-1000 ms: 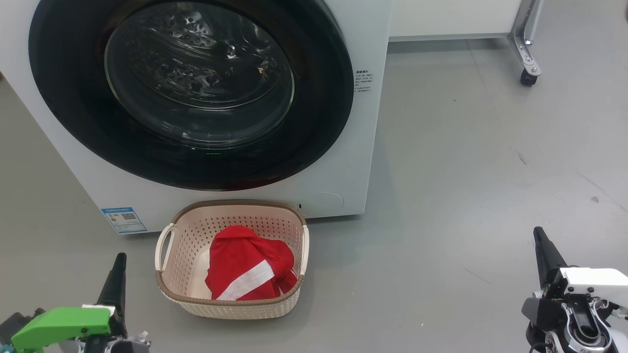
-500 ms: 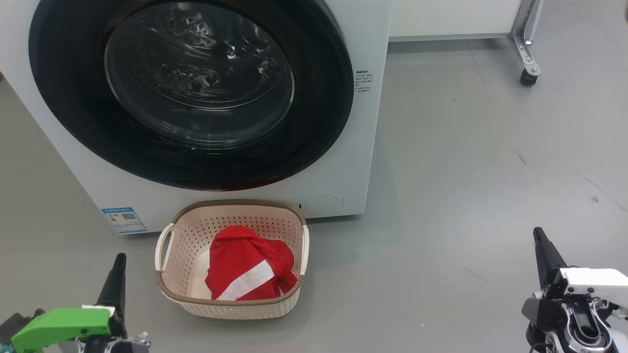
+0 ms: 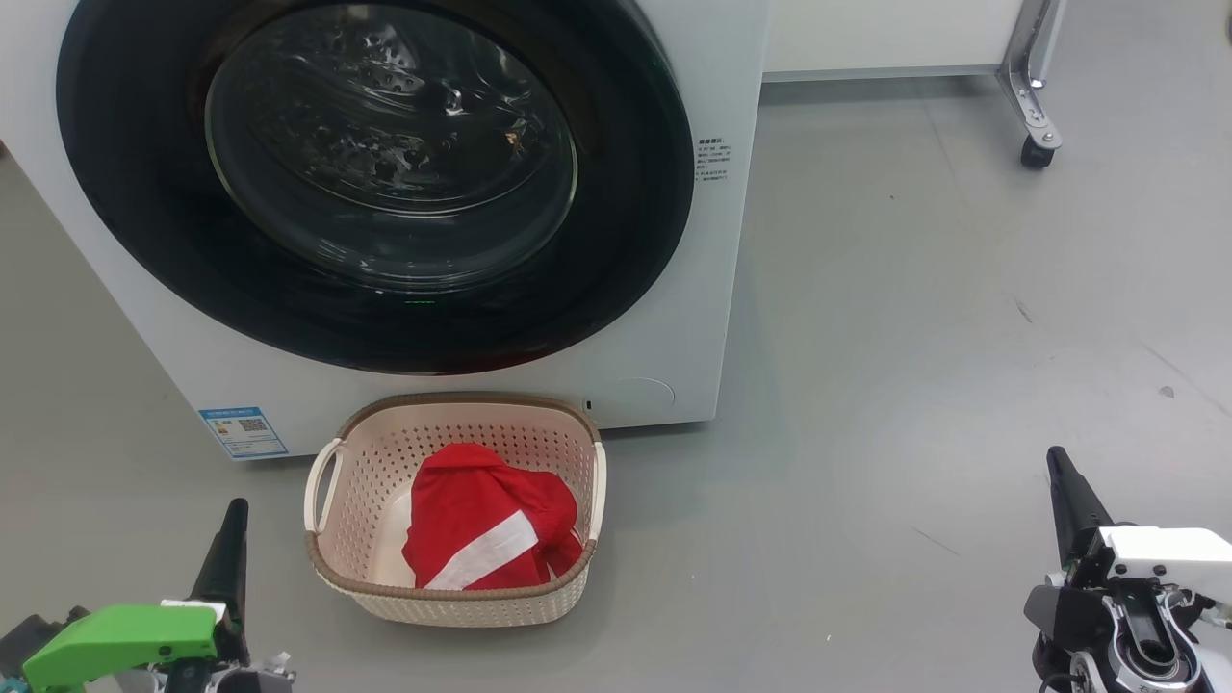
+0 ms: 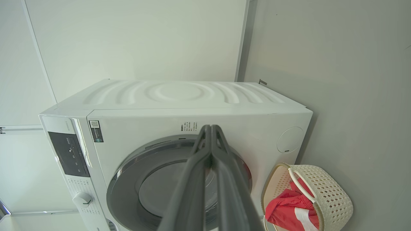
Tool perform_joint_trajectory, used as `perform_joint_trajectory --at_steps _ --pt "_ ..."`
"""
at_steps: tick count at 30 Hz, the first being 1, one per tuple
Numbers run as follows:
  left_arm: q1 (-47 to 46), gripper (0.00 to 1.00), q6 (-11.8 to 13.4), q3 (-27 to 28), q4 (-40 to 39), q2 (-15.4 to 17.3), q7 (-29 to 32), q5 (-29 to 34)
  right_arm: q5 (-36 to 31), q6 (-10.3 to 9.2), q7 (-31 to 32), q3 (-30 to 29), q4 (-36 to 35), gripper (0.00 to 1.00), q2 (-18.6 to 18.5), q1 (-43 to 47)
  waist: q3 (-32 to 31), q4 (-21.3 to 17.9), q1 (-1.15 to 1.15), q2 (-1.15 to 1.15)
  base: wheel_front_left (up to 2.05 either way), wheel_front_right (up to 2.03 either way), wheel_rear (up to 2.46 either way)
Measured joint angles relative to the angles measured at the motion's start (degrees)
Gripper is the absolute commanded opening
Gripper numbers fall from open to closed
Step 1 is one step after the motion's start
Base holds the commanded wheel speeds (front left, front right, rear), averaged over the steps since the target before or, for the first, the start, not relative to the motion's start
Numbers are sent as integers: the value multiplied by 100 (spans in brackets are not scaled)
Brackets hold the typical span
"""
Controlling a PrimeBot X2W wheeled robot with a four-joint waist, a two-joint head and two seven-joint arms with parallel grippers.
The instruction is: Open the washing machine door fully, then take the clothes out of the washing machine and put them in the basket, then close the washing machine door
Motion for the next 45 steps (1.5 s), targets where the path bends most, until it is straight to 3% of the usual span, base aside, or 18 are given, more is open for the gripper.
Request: perform_joint_trajectory --at_steps 45 --pt "-19 0 -2 20 26 -2 19 0 0 27 10 -29 25 0 2 -3 -1 0 0 0 0 0 0"
